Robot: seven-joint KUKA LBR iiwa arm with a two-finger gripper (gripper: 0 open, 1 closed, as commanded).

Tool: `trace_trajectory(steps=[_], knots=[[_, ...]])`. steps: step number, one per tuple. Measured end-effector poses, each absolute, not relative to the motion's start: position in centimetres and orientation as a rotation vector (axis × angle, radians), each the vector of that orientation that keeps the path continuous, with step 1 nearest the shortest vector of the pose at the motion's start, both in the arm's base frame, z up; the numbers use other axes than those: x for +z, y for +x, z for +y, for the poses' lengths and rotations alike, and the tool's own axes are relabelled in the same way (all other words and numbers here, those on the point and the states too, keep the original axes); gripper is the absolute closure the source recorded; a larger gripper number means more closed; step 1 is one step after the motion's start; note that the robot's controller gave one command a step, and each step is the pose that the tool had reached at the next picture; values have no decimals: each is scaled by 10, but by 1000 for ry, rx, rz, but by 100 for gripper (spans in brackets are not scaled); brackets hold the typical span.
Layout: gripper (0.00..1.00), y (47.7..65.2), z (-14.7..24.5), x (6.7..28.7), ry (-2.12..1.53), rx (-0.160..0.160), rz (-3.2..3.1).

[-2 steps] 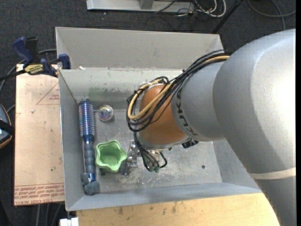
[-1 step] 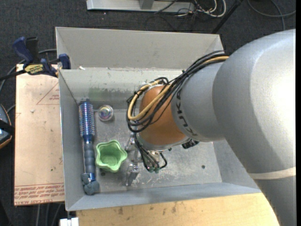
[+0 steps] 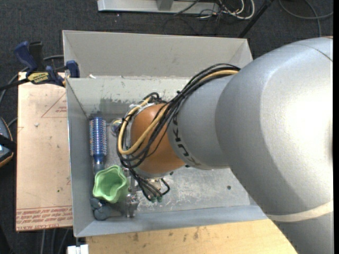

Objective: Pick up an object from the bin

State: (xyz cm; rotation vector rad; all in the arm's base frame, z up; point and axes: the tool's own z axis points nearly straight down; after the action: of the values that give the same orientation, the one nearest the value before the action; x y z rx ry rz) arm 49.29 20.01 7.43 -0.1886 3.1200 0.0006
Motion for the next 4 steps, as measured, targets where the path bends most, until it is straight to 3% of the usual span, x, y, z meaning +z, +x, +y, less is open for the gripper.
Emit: trace_trajectory(steps=[1, 2, 3, 4], knots=[[100, 492, 198, 75, -187, -4, 3126], [100, 489, 214, 245, -640, 4, 3066], [100, 496, 225, 148, -477, 0, 3111], [0, 498, 225, 151, -477, 2, 3105]])
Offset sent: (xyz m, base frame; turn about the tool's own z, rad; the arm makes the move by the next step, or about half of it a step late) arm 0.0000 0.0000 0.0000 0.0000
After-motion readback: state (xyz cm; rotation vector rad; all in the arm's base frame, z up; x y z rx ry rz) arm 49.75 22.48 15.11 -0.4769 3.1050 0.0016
